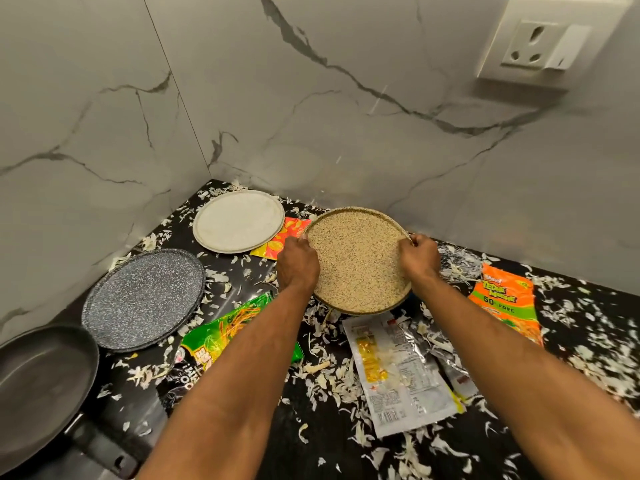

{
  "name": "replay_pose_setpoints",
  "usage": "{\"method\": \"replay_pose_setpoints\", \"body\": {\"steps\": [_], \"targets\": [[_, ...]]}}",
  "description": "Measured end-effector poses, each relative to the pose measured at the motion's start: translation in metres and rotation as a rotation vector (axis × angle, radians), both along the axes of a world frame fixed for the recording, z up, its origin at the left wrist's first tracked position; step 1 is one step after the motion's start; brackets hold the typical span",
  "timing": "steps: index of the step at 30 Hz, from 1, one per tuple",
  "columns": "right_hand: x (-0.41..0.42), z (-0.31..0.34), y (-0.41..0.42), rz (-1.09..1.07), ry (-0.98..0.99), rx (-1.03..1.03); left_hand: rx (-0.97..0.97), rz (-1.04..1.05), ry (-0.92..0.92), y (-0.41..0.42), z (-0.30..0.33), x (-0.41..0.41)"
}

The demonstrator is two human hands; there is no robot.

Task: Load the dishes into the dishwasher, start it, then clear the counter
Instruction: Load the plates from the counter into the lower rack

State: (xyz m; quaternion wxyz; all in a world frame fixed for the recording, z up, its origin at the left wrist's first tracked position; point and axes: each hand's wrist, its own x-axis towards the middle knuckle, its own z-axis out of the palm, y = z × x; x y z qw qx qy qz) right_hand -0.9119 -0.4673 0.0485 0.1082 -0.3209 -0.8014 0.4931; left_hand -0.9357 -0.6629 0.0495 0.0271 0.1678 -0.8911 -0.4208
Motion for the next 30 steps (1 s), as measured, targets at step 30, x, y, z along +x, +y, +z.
{"method": "replay_pose_setpoints", "body": {"steps": [30], "targets": [[0.289,0.010,0.136,-0.249,0.054,0.115,-0.058,-0.285,0.060,0.152,0.006,0.235]]}}
